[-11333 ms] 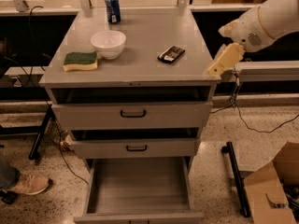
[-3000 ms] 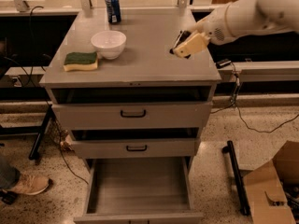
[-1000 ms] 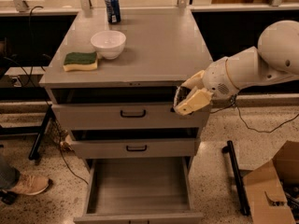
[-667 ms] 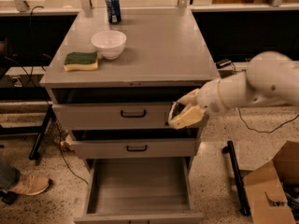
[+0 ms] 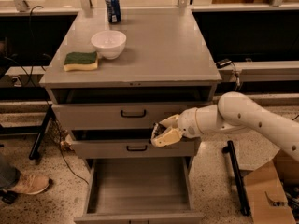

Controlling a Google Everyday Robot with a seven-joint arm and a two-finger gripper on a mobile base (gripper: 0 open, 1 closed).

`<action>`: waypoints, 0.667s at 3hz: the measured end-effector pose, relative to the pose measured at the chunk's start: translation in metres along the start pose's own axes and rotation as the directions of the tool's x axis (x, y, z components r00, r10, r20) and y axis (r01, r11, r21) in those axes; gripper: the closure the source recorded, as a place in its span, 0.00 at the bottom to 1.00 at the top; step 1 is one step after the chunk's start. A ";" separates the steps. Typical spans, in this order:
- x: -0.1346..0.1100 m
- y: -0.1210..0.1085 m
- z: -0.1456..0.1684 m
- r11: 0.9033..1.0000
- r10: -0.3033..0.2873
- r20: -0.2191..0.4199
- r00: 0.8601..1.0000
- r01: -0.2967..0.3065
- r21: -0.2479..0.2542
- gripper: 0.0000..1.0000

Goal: Place rxbar chocolate into bottom drawer

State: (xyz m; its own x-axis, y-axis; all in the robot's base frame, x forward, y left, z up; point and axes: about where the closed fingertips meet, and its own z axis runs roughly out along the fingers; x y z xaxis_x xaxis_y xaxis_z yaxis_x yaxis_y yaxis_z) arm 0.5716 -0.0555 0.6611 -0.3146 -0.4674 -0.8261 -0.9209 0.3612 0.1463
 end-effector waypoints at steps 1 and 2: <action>0.020 0.002 0.032 0.998 0.034 0.019 0.999 -0.033 -0.047 1.00; 0.022 0.002 0.034 0.998 0.038 0.019 0.999 -0.037 -0.051 1.00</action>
Offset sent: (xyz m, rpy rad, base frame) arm -0.0005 0.0163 -0.0300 0.0374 0.0372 0.0158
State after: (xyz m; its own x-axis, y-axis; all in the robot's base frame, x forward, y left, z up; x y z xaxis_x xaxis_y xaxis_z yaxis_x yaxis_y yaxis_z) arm 0.5703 -0.0373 0.6251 -0.3449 -0.4376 -0.8304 -0.9191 0.3371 0.2042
